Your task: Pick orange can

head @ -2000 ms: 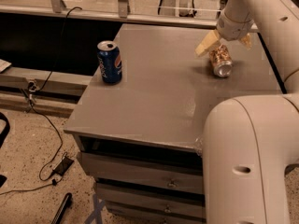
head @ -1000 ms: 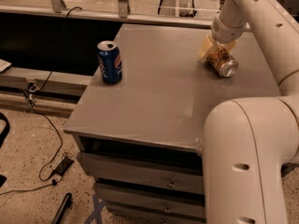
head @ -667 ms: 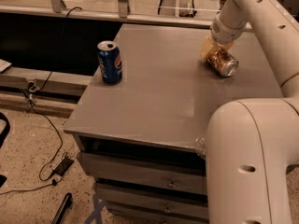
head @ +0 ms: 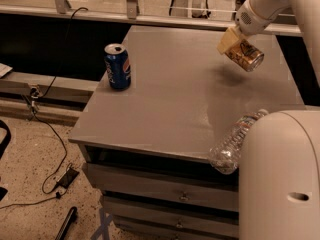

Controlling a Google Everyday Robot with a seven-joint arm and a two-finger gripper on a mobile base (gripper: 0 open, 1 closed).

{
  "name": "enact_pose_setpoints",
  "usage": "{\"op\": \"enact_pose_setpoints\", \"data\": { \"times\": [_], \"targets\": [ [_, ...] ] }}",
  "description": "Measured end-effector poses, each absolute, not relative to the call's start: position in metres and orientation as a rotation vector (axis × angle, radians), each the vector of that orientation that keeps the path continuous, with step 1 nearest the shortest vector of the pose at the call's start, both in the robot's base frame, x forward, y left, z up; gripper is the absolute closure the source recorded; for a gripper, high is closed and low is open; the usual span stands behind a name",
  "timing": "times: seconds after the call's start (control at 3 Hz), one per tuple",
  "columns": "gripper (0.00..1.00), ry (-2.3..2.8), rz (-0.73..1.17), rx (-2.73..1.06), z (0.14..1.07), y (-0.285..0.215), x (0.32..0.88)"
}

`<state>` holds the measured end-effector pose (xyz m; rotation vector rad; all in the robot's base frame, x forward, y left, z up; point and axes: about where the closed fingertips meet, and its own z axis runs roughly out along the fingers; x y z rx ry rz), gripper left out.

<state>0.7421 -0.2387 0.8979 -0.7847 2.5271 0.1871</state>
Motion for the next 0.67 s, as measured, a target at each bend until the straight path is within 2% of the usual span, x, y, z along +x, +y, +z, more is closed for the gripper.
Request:
{"op": "enact_pose_setpoints", "data": {
  "times": [0.33, 0.67],
  "targets": [
    [1.0, 2.377, 0.157, -0.914, 0.9546, -0.2377, 0.7243],
    [1.0, 2.377, 0.157, -0.914, 0.9545, -0.2377, 0.7244]
  ]
}}
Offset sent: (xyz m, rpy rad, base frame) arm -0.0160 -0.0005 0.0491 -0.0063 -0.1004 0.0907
